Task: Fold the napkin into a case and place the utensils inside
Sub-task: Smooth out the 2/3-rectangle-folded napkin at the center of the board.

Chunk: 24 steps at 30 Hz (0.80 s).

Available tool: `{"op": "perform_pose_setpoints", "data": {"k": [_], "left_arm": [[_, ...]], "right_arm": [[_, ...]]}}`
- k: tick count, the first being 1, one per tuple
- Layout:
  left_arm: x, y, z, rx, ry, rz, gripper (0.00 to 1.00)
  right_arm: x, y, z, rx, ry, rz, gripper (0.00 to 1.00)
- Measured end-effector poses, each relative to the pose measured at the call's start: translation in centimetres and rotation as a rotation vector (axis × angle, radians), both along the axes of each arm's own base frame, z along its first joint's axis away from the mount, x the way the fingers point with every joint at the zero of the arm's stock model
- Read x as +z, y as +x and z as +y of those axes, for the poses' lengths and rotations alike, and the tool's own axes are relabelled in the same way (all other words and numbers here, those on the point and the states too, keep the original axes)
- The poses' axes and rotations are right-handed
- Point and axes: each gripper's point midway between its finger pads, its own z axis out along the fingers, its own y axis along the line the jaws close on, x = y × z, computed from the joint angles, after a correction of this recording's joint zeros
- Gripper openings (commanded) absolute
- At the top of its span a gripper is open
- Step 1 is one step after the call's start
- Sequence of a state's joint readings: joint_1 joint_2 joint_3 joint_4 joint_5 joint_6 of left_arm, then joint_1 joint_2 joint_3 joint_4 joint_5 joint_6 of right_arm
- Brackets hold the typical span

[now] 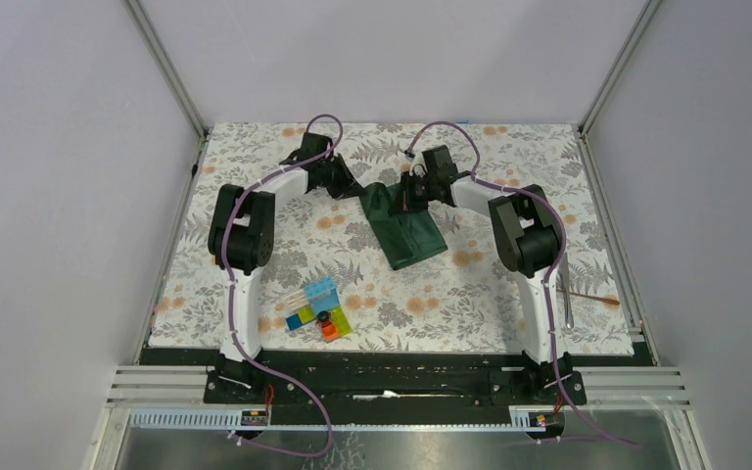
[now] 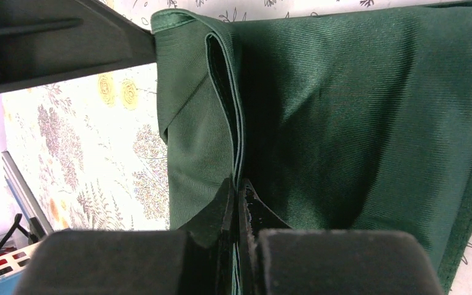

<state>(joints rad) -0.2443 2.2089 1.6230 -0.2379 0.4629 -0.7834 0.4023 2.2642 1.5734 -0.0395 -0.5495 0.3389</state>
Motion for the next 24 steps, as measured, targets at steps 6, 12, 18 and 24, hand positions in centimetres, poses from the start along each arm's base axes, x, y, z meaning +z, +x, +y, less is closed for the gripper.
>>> {"op": "perform_pose_setpoints", "data": {"k": [6, 12, 18, 24], "left_arm": [[-1.5, 0.2, -0.8, -0.012, -0.005, 0.023, 0.03], [-2.4, 0.3, -1.7, -0.027, -0.008, 0.033, 0.10], [-1.3, 0.2, -2.0, -0.039, -0.006, 0.010, 0.18], [1.1, 0.8, -2.4, -0.035, -0.040, -0.044, 0.09]], "right_arm": [[0.1, -0.2, 0.2, 0.006, 0.013, 0.010, 0.00], [-0.3, -0.2, 0.1, 0.005, 0.013, 0.019, 0.00], [-0.3, -0.2, 0.1, 0.004, 0.013, 0.019, 0.00], [-0.5, -0.2, 0.1, 0.004, 0.013, 0.023, 0.00]]}}
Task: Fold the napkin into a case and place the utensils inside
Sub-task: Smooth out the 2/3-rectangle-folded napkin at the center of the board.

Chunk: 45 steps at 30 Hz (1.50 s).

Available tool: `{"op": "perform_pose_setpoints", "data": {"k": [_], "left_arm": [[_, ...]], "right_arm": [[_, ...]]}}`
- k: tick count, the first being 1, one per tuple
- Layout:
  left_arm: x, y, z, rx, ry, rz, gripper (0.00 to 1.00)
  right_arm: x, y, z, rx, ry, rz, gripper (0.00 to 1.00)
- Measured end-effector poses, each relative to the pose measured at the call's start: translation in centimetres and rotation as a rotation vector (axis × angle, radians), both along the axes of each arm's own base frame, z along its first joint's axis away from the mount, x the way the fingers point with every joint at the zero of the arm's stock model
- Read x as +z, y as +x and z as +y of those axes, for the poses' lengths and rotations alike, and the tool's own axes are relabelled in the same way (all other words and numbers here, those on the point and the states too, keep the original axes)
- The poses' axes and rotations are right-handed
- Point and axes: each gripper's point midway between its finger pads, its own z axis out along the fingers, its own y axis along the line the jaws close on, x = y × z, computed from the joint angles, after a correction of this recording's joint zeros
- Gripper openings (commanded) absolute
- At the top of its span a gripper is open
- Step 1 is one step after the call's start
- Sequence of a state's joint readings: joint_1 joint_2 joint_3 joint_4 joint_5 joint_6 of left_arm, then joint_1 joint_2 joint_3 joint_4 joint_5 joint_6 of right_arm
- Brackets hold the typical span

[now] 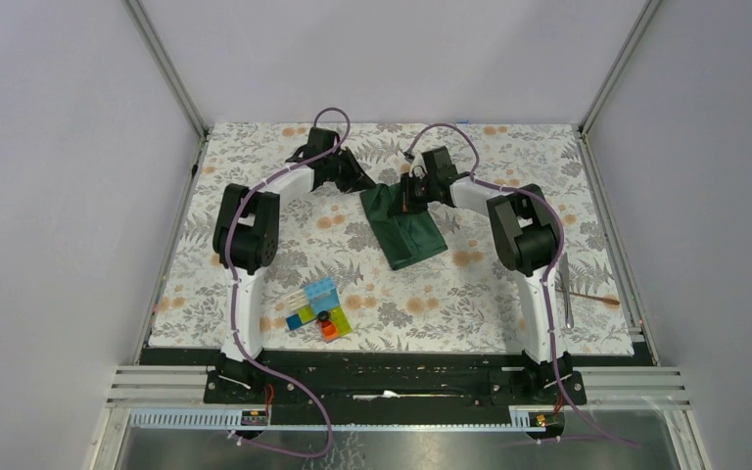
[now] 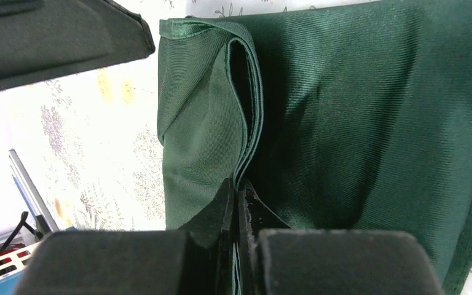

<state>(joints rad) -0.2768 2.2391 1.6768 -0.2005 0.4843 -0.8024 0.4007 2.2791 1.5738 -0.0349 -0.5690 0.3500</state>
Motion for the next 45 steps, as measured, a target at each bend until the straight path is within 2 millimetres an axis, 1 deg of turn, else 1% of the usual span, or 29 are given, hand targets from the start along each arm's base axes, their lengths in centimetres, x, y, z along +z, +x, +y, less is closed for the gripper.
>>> {"op": "perform_pose_setpoints", "data": {"k": [8, 14, 17, 20, 24, 27, 30, 32, 35, 39, 42, 45], "left_arm": [[0.9, 0.1, -1.0, -0.011, -0.060, -0.010, 0.07], [1.0, 0.2, -1.5, -0.013, -0.075, -0.011, 0.07], [1.0, 0.2, -1.7, -0.016, -0.081, -0.012, 0.07], [0.7, 0.3, -1.8, -0.018, -0.085, -0.014, 0.07], [-0.4, 0.2, -1.8, -0.017, -0.080, 0.004, 0.06], [-1.3, 0.4, -1.9, -0.018, -0.078, 0.018, 0.05], [-2.5, 0.5, -1.9, -0.018, -0.073, 0.033, 0.05], [-3.3, 0.4, -1.8, -0.016, -0.069, 0.048, 0.04], [-4.2, 0.3, -1.7, -0.013, -0.069, 0.064, 0.03], [-4.2, 0.7, -1.5, -0.009, -0.076, 0.056, 0.03], [-4.1, 0.9, -1.3, -0.005, -0.080, 0.052, 0.02], [-4.1, 1.0, -1.3, -0.004, -0.081, 0.049, 0.01]], "right_arm": [[-0.1, 0.6, 0.8, 0.017, 0.036, 0.011, 0.00], [0.0, 1.0, 1.5, 0.034, 0.068, 0.023, 0.00], [0.0, 1.0, 1.6, 0.035, 0.071, 0.025, 0.03], [0.0, 1.0, 1.6, 0.034, 0.072, 0.026, 0.03], [0.0, 1.0, 1.6, 0.030, 0.076, 0.033, 0.04], [0.2, 1.0, 1.7, 0.031, 0.081, 0.037, 0.07], [0.2, 1.2, 1.9, 0.029, 0.084, 0.036, 0.12], [0.1, 1.3, 1.9, 0.028, 0.082, 0.042, 0.19], [0.2, 1.2, 1.7, 0.021, 0.068, 0.059, 0.33], [0.9, 1.7, 1.0, -0.010, -0.003, 0.075, 0.56], [1.5, 1.2, -0.1, -0.032, -0.074, 0.069, 0.63], [3.4, -0.2, -1.5, -0.044, -0.151, 0.052, 0.66]]}}
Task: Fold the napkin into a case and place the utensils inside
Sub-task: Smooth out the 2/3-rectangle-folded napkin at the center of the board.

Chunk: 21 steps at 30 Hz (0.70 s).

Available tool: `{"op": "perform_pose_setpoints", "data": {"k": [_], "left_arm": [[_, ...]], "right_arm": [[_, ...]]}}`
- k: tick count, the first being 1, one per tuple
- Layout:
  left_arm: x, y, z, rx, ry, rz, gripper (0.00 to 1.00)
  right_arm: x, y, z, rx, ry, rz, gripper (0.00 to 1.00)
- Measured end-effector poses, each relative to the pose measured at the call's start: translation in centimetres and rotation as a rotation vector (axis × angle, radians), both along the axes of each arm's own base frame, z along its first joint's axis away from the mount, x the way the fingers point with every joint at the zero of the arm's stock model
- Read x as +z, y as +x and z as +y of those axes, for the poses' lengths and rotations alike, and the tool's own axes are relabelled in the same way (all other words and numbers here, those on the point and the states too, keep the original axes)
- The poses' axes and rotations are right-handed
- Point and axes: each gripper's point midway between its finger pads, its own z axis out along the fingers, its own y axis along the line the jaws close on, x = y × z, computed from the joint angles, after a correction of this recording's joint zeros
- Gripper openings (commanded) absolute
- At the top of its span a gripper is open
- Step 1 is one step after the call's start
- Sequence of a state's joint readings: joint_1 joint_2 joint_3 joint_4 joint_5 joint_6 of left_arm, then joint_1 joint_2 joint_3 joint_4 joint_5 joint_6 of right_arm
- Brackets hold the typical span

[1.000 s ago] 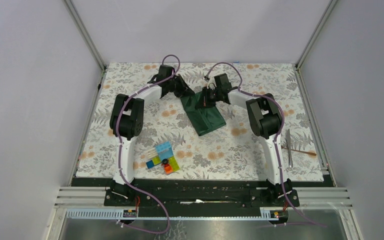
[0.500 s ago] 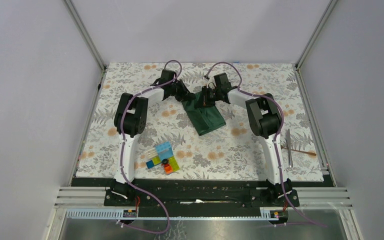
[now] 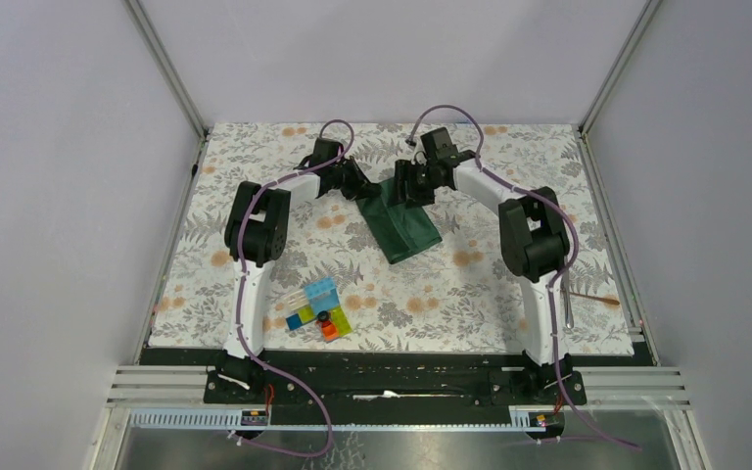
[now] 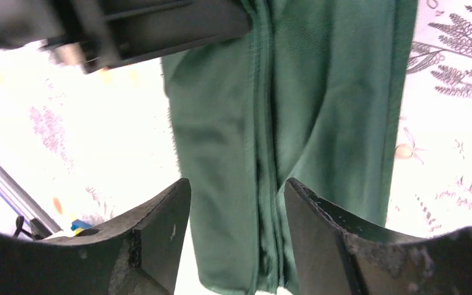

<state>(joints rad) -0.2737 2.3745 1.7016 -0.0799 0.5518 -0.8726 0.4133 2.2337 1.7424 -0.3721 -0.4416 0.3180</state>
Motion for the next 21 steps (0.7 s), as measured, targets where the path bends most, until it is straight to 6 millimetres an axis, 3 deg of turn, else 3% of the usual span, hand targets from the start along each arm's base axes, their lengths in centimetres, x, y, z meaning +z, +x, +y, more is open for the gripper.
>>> {"op": "perform_pose_setpoints", "data": {"k": [4, 6, 9, 13, 17, 21], "left_arm": [[0.0, 0.0, 0.0, 0.000, -0.002, 0.000, 0.01], [0.0, 0.0, 0.0, 0.001, -0.004, 0.001, 0.00], [0.0, 0.0, 0.0, 0.003, -0.006, 0.003, 0.00], [0.0, 0.1, -0.1, 0.005, -0.009, 0.005, 0.00], [0.0, 0.1, 0.0, 0.007, -0.011, 0.007, 0.00], [-0.1, 0.1, -0.1, 0.004, -0.020, 0.009, 0.00]], "right_arm": [[3.9, -1.4, 1.2, 0.042, 0.044, -0.056, 0.66], [5.4, -1.9, 3.2, 0.084, 0.136, -0.064, 0.68], [5.9, -2.5, 6.3, 0.144, 0.279, -0.041, 0.72], [3.4, -3.0, 9.0, 0.199, 0.410, 0.024, 0.76], [0.4, -3.7, 9.5, 0.216, 0.439, 0.099, 0.76], [-0.8, -4.3, 9.5, 0.229, 0.447, 0.134, 0.76]]}}
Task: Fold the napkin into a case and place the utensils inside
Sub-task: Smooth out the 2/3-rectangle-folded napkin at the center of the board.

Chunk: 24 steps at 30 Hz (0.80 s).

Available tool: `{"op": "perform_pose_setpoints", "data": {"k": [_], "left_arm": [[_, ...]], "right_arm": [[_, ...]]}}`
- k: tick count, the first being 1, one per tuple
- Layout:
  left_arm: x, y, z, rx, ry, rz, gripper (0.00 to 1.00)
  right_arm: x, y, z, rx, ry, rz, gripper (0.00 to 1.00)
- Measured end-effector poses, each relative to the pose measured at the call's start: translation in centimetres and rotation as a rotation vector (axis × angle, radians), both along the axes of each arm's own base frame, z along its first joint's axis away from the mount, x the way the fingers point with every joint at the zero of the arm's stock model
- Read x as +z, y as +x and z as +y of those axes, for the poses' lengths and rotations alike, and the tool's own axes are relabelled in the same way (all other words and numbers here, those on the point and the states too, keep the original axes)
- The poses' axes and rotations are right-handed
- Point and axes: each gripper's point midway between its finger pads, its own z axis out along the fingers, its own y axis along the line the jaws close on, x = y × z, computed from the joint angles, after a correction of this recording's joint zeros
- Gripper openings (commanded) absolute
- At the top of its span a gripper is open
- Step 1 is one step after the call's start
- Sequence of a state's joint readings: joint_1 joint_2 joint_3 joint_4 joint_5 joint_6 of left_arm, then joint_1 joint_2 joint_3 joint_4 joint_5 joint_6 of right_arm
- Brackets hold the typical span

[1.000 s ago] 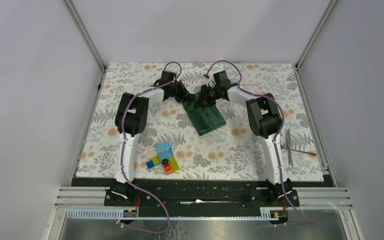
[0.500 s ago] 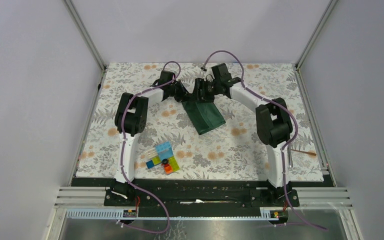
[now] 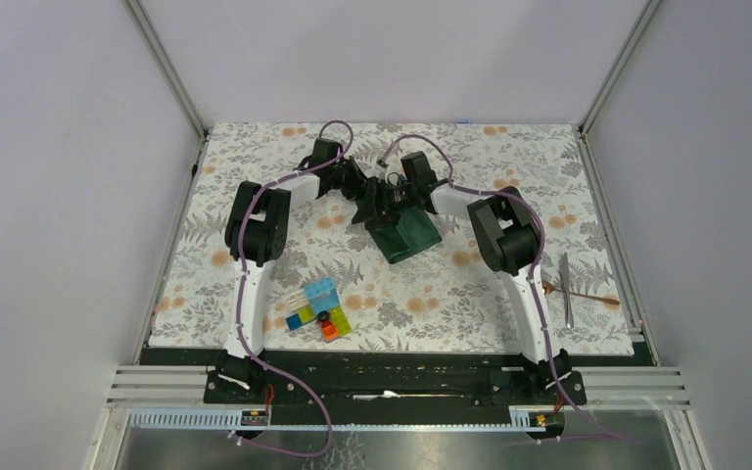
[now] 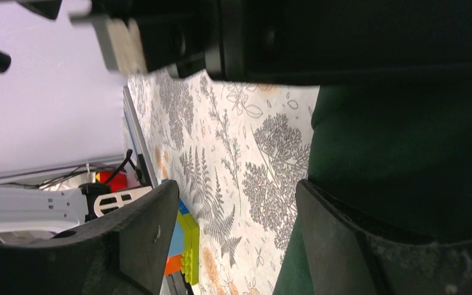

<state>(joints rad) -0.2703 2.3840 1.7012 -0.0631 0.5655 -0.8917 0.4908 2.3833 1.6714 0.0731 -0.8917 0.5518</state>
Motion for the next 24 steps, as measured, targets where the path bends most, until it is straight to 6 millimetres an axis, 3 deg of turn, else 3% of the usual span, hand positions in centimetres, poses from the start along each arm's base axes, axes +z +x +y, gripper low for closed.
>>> {"op": "perform_pose_setpoints", "data": {"k": [8, 18, 20, 22, 24], "left_arm": [[0.0, 0.0, 0.0, -0.011, -0.016, -0.002, 0.00], [0.0, 0.3, -0.2, -0.026, -0.025, 0.003, 0.00], [0.1, 0.4, -0.2, -0.030, -0.019, 0.003, 0.05], [0.2, 0.3, -0.1, -0.035, -0.012, 0.007, 0.15], [0.3, 0.3, -0.1, -0.040, -0.007, 0.014, 0.27]], "right_arm": [[-0.4, -3.5, -1.4, 0.043, 0.003, 0.044, 0.76], [-0.2, -14.1, -7.1, 0.067, -0.100, 0.148, 0.80], [0.5, -15.9, -8.5, 0.055, -0.146, 0.155, 0.83], [1.8, -15.9, -9.9, -0.005, -0.233, 0.097, 0.85], [3.2, -13.7, -11.1, -0.096, -0.314, 0.002, 0.87]]}}
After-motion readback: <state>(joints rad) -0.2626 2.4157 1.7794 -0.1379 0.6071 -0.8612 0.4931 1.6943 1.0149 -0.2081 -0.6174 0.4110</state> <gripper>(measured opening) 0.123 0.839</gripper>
